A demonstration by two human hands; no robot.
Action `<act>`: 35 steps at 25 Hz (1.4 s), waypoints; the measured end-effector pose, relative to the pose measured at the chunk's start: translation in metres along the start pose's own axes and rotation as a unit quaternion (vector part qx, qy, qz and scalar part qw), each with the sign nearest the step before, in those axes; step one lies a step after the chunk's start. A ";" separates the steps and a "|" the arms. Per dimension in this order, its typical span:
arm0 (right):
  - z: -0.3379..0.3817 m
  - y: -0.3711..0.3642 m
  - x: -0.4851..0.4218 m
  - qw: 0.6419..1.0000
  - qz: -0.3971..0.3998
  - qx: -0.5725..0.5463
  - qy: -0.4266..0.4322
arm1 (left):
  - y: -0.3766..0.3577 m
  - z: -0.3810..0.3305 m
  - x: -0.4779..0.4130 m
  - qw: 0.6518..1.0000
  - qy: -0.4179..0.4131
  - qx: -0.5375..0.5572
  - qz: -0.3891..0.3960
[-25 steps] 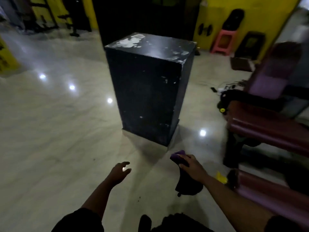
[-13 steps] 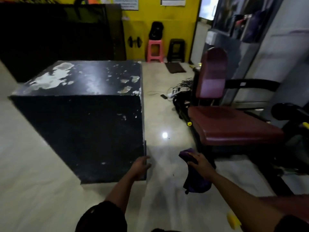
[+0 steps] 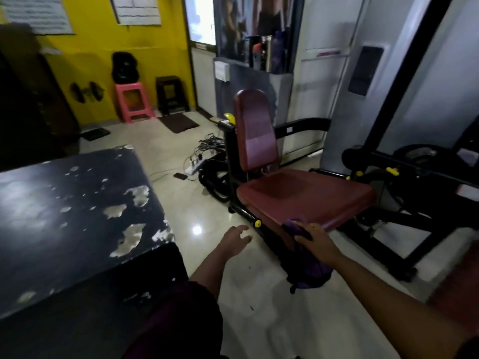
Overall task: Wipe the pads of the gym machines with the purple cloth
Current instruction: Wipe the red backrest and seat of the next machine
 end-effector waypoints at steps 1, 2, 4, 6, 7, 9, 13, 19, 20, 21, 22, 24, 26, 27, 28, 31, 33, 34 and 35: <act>0.000 0.001 -0.012 1.000 -0.006 -0.004 -0.013 | 0.007 -0.006 -0.015 1.000 -0.012 0.002 0.005; 0.001 0.001 -0.025 1.000 -0.010 -0.007 -0.021 | 0.013 -0.012 -0.031 1.000 -0.018 0.009 0.012; 0.000 -0.001 -0.052 1.000 -0.005 -0.007 -0.026 | 0.025 -0.022 -0.065 0.999 -0.041 0.017 0.010; -0.002 -0.001 -0.092 1.000 0.013 0.005 -0.025 | 0.031 -0.027 -0.106 0.998 -0.058 0.018 0.016; -0.003 0.000 -0.111 0.999 0.020 0.016 -0.027 | 0.033 -0.027 -0.122 0.998 -0.057 0.020 0.015; -0.002 0.005 -0.151 0.998 0.030 0.041 -0.023 | 0.037 -0.023 -0.159 0.999 -0.033 0.033 0.016; -0.002 0.014 -0.228 0.997 0.054 0.051 -0.008 | 0.054 -0.014 -0.215 0.995 0.033 0.089 -0.007; -0.005 0.010 -0.320 0.999 0.042 0.005 -0.001 | 0.091 -0.011 -0.302 0.989 0.046 0.131 -0.039; -0.006 0.010 -0.336 0.999 0.032 -0.005 -0.003 | 0.100 -0.013 -0.321 0.987 0.040 0.147 -0.040; -0.004 0.010 -0.354 1.000 0.020 -0.018 -0.004 | 0.108 -0.016 -0.340 0.985 0.031 0.167 -0.038; -0.001 0.011 -0.375 0.999 0.001 -0.032 -0.005 | 0.116 -0.017 -0.360 0.982 0.016 0.184 -0.034; 0.005 0.017 -0.416 0.997 -0.051 -0.058 -0.012 | 0.128 -0.013 -0.397 0.978 -0.007 0.206 -0.023; 0.012 0.022 -0.457 0.992 -0.109 -0.065 -0.026 | 0.142 -0.003 -0.434 0.974 -0.013 0.227 -0.012; 0.017 0.024 -0.480 0.988 -0.136 -0.068 -0.036 | 0.153 -0.001 -0.456 0.971 -0.015 0.239 -0.010; 0.023 0.024 -0.503 0.984 -0.159 -0.073 -0.041 | 0.167 0.000 -0.480 0.966 -0.020 0.256 -0.016; 0.050 0.027 -0.565 0.966 -0.234 -0.099 -0.043 | 0.213 -0.017 -0.557 0.948 -0.084 0.305 -0.040; 0.073 0.027 -0.591 0.952 -0.282 -0.119 -0.028 | 0.237 -0.034 -0.595 0.946 -0.139 0.285 -0.072; 0.086 0.028 -0.604 0.941 -0.313 -0.130 -0.014 | 0.247 -0.042 -0.613 0.946 -0.157 0.267 -0.094; 0.099 0.030 -0.616 0.928 -0.348 -0.131 0.009 | 0.254 -0.050 -0.628 0.946 -0.165 0.254 -0.117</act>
Point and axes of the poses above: each hand's wrist, its own x-axis away from the middle knuckle, its own y-axis out of the back of the hand, z = x × y, the point moved 2 cm from there along -x, towards the middle knuckle, and after that the axes turned 9 degrees about -x, right-handed, at the moved point
